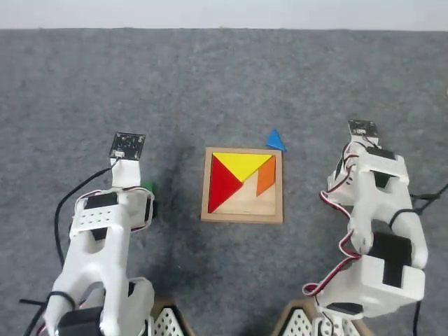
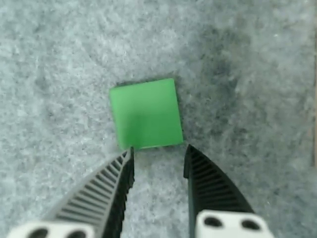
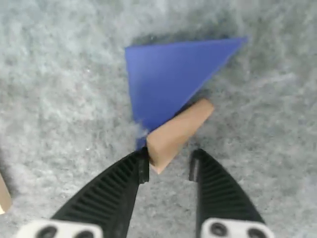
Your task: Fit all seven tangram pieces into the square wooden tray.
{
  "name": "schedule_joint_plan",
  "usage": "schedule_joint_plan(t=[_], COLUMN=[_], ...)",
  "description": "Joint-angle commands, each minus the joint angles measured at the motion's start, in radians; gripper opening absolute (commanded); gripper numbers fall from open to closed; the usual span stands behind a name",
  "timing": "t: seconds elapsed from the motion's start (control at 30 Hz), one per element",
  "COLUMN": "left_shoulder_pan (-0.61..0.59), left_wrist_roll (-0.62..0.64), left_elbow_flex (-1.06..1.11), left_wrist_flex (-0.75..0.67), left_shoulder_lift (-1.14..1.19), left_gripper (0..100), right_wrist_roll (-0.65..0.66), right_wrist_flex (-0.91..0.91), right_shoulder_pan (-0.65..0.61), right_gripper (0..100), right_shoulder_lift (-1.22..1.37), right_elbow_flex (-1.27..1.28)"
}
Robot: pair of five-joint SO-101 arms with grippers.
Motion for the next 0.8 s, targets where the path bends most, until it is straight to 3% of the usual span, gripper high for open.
schedule_joint_plan(t=[0.0, 0.37, 0.77], left_shoulder_pan=[-0.006, -0.006, -0.006], left_wrist_roll=[-0.008, -0.009, -0.009], left_elbow_flex=[0.008, 0.012, 0.013], left_wrist_flex=[-0.015, -0.02, -0.02], left_shoulder_lift=[-0.038, -0.038, -0.038], left_gripper=[17, 17, 17], right_wrist_roll=[0.009, -0.018, -0.092], right_wrist_flex=[0.004, 0.008, 0.196], right_shoulder_pan=[-0.013, 0.002, -0.114], right_gripper=[6.6, 3.9, 3.6], right_shoulder_lift=[0.001, -0.019, -0.351], right_elbow_flex=[-0.063, -0.066, -0.061])
